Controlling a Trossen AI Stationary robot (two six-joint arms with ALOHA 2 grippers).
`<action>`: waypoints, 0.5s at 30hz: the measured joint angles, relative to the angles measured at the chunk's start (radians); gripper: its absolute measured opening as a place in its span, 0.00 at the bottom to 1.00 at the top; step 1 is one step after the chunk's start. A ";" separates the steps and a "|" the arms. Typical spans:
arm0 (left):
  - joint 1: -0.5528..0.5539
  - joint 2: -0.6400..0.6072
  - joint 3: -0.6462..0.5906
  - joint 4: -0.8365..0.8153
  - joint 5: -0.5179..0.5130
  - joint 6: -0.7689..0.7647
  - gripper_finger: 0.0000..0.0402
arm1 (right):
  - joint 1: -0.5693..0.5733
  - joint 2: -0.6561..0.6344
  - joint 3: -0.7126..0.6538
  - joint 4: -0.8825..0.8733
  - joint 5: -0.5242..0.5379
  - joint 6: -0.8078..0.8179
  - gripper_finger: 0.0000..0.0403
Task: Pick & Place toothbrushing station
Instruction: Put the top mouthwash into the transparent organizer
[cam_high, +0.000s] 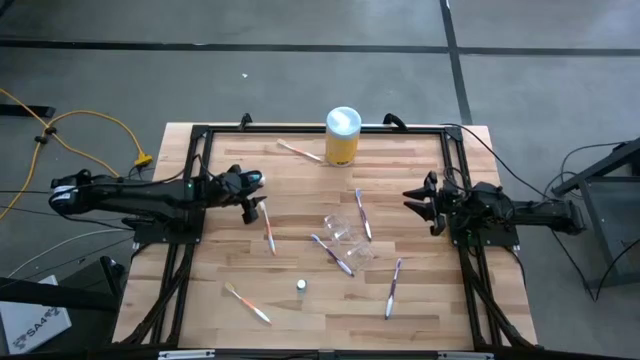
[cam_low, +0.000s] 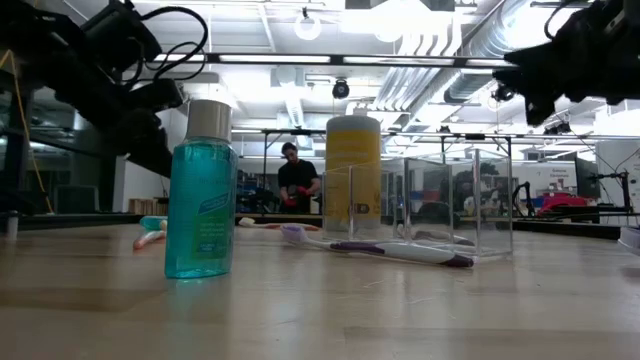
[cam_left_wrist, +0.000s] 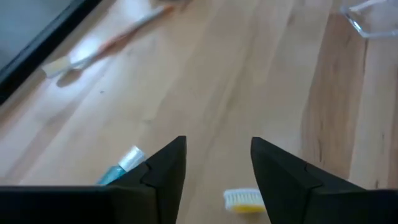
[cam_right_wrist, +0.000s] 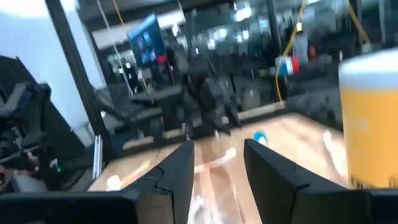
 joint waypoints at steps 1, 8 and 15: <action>0.005 0.000 0.009 0.000 0.000 0.005 0.44 | 0.000 0.007 0.000 0.038 -0.004 -0.024 0.33; 0.015 0.000 0.078 0.002 0.000 0.016 0.44 | 0.013 0.105 0.079 0.070 0.042 -0.139 0.33; 0.015 0.000 0.117 0.003 0.000 0.016 0.44 | 0.013 0.286 0.192 -0.037 0.267 -0.105 0.33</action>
